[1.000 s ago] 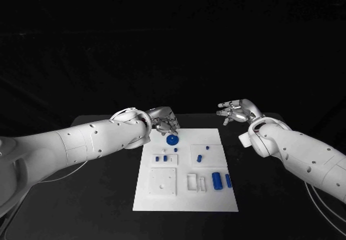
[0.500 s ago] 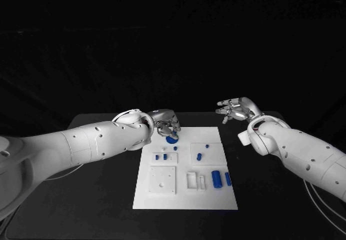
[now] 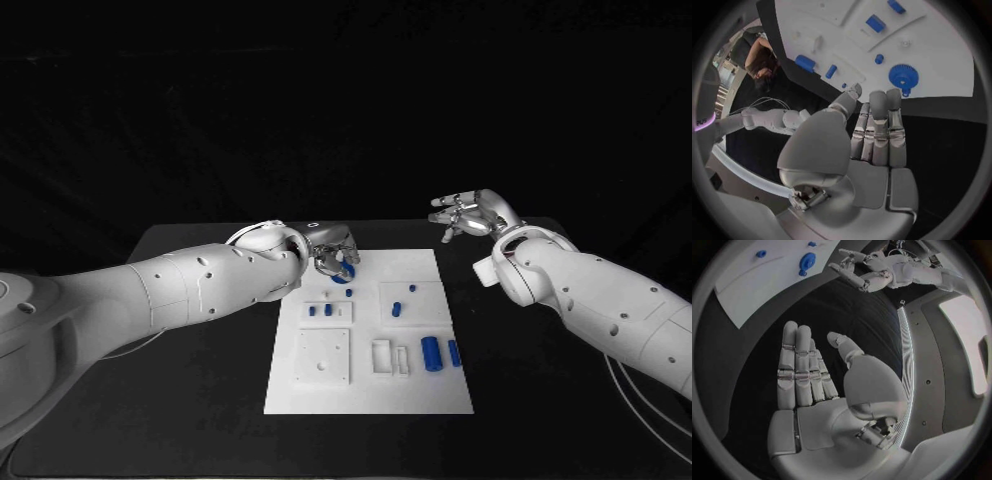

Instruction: Assemble the parts on the task board

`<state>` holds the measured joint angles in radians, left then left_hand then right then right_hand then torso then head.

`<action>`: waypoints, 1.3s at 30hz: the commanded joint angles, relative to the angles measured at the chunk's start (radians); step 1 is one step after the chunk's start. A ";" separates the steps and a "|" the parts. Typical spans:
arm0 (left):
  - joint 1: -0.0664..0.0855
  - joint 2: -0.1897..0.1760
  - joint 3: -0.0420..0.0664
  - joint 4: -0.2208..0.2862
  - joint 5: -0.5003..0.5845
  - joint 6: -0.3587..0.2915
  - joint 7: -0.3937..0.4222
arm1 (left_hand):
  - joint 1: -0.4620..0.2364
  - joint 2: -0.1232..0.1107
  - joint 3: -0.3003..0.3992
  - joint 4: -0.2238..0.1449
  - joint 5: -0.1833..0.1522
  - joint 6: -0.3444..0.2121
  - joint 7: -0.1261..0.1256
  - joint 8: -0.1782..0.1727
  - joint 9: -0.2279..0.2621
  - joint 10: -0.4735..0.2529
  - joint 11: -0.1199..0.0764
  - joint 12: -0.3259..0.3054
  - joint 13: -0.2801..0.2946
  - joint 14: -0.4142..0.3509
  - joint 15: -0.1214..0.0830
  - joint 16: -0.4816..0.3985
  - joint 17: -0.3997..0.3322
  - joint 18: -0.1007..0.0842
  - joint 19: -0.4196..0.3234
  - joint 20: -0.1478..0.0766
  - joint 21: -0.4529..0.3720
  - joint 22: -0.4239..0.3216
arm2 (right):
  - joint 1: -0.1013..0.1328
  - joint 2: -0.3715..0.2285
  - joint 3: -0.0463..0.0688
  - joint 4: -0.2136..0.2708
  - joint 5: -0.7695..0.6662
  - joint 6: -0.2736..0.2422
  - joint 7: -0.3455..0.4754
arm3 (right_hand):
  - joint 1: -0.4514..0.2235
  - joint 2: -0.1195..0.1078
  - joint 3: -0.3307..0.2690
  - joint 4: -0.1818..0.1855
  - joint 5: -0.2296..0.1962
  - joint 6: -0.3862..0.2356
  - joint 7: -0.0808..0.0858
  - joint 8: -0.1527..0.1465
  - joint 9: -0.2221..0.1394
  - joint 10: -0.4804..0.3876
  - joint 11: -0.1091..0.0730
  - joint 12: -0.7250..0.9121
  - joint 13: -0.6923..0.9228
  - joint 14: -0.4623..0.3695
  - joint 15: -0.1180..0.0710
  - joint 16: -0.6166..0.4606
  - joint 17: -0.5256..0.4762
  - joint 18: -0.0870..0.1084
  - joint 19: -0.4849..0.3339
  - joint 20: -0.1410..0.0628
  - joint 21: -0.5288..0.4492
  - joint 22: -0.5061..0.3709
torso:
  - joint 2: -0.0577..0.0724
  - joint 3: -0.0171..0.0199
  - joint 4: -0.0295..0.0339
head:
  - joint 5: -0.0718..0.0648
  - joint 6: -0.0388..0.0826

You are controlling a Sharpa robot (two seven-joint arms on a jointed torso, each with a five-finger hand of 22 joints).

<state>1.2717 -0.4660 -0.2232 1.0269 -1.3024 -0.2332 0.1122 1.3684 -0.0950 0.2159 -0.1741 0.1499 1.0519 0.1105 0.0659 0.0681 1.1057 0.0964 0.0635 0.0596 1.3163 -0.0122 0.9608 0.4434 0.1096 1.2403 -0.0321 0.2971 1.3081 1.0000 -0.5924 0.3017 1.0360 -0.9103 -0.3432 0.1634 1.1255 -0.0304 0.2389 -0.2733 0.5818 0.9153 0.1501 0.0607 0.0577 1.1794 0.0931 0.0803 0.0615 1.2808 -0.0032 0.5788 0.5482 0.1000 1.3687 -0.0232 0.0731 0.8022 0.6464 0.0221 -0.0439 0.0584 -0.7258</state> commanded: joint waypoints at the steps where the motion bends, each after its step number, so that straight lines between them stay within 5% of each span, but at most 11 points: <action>1: -0.005 0.008 0.000 -0.010 -0.038 0.016 0.013 | 0.011 0.009 -0.013 0.005 -0.002 0.004 -0.007 -0.003 0.000 0.001 -0.005 -0.005 -0.001 -0.002 -0.003 0.006 -0.003 0.000 0.008 0.000 -0.010 0.011 | 0.001 -0.002 0.001 0.008 0.003 0.004 0.010 | -0.004 -0.004 0.007 0.002 0.006 0.002 0.005 -0.002 0.001 -0.005 0.000 -0.005 -0.001 0.004 0.004 0.004 0.001 0.018 0.005 0.001 0.005 0.001 | 0.001 0.0000 -0.0006 | -0.003 -0.004; 24: -0.053 0.045 -0.003 -0.061 -0.077 0.023 0.027 | -0.010 0.024 0.062 -0.016 0.012 0.051 -0.005 -0.003 0.001 0.105 -0.027 -0.005 -0.001 0.000 -0.011 0.073 0.009 -0.001 0.011 -0.010 0.035 0.022 | 0.013 -0.012 0.001 0.033 0.000 0.003 0.007 | -0.004 -0.006 0.009 0.002 0.010 0.002 0.005 -0.002 0.001 -0.006 0.001 -0.005 -0.001 0.004 0.003 0.005 0.000 0.019 0.006 0.001 0.005 0.005 | 0.017 -0.0026 -0.0071 | -0.012 -0.015; 39: -0.070 0.059 -0.003 -0.103 -0.126 0.010 0.020 | -0.013 0.020 0.074 -0.018 0.013 0.046 -0.007 -0.004 0.000 0.054 -0.013 -0.005 -0.001 -0.004 -0.003 0.078 0.004 0.007 0.000 -0.003 0.058 0.020 | 0.019 -0.020 0.001 0.043 -0.002 0.002 0.006 | -0.005 -0.006 0.011 0.004 0.011 0.003 0.005 -0.002 0.001 -0.007 0.001 -0.005 -0.001 0.004 0.004 0.006 -0.001 0.019 0.005 0.002 0.004 0.010 | 0.018 -0.0024 -0.0063 | -0.017 -0.020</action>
<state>1.2047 -0.4104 -0.2261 0.9254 -1.3937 -0.2205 0.1284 1.3656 -0.0735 0.2844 -0.1925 0.1619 1.1003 0.1054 0.0659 0.0684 1.1647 0.0840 0.0635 0.0597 1.3163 -0.0200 1.0341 0.4483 0.1070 1.2432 -0.0360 0.3496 1.3074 1.0178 -0.6110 0.3017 1.0767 -0.9106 -0.3434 0.1627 1.1255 -0.0304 0.2445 -0.2677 0.5880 0.9165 0.1486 0.0607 0.0576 1.1794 0.0929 0.0804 0.0618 1.2808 -0.0033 0.5787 0.5477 0.0984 1.3686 -0.0232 0.0730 0.8116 0.6634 0.0197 -0.0514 0.0422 -0.7460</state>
